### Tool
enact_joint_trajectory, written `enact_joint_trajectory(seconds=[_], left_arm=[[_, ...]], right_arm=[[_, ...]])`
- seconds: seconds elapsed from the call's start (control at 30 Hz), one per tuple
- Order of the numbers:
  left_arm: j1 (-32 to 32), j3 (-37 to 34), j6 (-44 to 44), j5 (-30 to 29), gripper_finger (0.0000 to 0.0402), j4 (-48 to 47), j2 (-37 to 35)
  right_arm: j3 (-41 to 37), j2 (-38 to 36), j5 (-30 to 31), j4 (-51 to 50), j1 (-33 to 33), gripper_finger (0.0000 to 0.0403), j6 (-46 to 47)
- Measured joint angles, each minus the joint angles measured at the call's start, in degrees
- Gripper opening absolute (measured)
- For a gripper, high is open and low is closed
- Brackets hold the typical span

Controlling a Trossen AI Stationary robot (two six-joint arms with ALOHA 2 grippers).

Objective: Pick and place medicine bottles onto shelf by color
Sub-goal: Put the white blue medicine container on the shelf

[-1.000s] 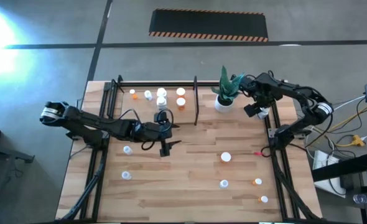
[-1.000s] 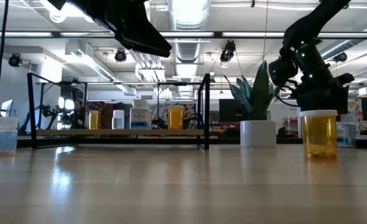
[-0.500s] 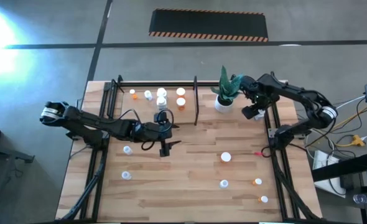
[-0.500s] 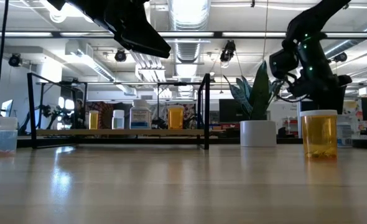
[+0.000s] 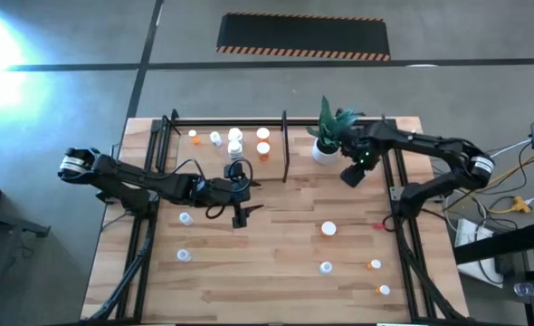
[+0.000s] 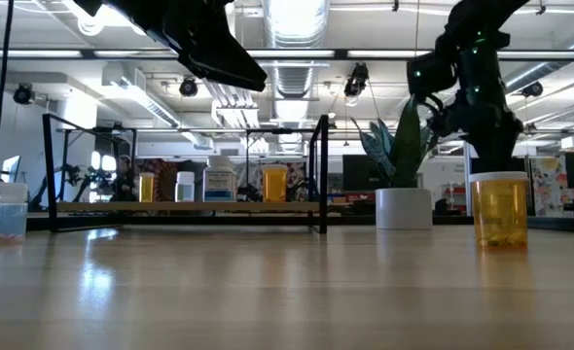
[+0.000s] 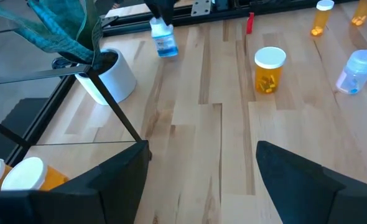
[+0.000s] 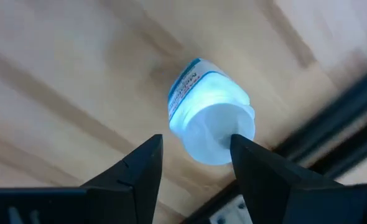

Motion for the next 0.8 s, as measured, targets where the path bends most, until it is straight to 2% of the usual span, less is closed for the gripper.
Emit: enact_joint_trajectory(seconds=[0.13, 0.27, 0.47, 0.63, 0.8], left_arm=[[0.0, 0.0, 0.0, 0.0, 0.0279, 0.0, 0.0], [0.0, 0.0, 0.0, 0.0, 0.0279, 0.0, 0.0], [0.0, -0.1, -0.1, 0.0, 0.0279, 0.0, 0.0], [0.0, -0.7, -0.1, 0.0, 0.0279, 0.0, 0.0], [0.0, -1.0, -0.1, 0.0, 0.0279, 0.0, 0.0]], right_arm=[[1.0, 0.1, -1.1, 0.5, 5.8, 0.0178, 0.9], [4.2, 0.0, -1.3, 0.6, 8.7, 0.0187, 3.8], [6.4, 0.1, -0.8, 0.4, 8.5, 0.0243, 8.2], [2.8, 0.1, 2.0, 0.6, 6.9, 0.0294, 13.8], [-1.0, 0.1, 2.2, 4.3, 5.4, 0.0307, 14.2]])
